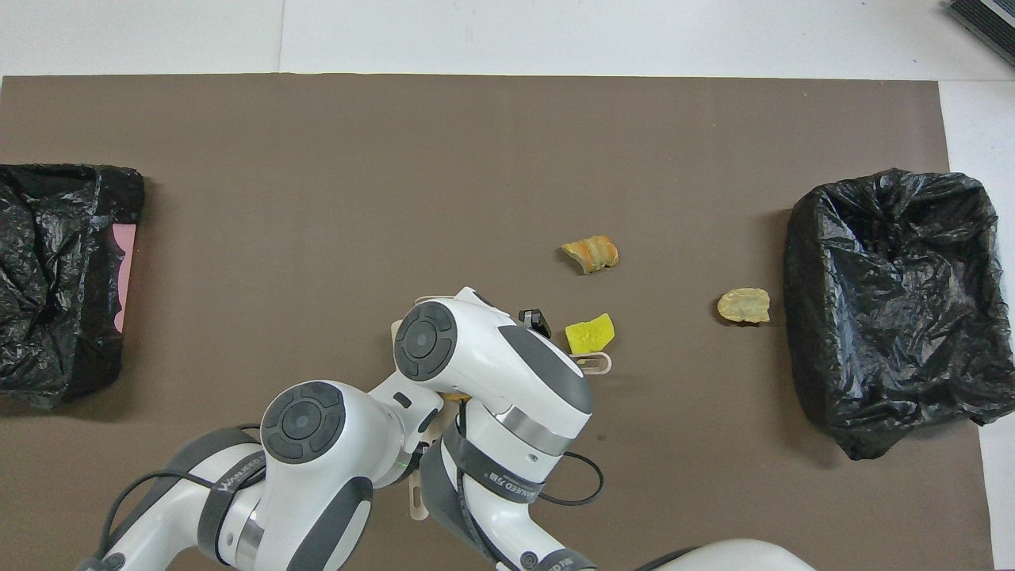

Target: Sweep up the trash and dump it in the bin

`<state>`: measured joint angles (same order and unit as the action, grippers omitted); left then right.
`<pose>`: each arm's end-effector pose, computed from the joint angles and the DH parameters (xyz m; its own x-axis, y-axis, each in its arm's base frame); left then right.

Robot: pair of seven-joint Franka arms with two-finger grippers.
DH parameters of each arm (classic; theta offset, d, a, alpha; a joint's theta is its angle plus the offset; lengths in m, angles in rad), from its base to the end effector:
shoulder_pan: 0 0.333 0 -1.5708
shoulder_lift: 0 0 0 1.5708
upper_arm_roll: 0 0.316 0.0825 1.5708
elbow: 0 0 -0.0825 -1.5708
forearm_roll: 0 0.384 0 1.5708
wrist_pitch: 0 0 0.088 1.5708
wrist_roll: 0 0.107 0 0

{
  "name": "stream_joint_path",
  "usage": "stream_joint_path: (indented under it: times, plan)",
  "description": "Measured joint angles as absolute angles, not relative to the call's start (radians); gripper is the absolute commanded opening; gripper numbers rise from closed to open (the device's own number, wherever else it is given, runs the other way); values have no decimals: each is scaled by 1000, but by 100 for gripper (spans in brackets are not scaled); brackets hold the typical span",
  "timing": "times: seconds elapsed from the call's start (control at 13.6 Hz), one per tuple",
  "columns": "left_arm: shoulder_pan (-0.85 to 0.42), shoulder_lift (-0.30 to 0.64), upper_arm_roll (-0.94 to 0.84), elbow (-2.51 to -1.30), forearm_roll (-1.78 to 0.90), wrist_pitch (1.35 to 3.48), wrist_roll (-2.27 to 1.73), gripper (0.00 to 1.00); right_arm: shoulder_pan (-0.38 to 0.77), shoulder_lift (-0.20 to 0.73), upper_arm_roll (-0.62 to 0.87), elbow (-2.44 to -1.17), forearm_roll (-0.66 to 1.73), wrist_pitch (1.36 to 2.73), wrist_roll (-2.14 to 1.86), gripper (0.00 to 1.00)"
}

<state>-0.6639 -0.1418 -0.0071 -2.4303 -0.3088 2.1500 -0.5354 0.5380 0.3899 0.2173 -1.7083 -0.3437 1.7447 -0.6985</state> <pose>0.3479 -0.2923 0.3504 0.9671 0.0359 -0.2517 0.0669 -0.9910 0.1158 0.4778 0.3929 0.3482 -0.0115 0.9168 -0.3992 0.9984 -0.0115 -0.0552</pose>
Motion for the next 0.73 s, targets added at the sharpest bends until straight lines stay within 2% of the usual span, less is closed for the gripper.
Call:
stream_joint_path:
  times: [0.37, 0.73]
  plan:
    - [-660, -157, 11, -2376, -297, 1956, -666, 0, 539, 391, 218, -1716, -339, 1782, -692, 0]
    - [-622, -243, 19, -2365, -210, 1698, -830, 0, 539, 391, 219, -1714, -339, 1794, -759, 0]
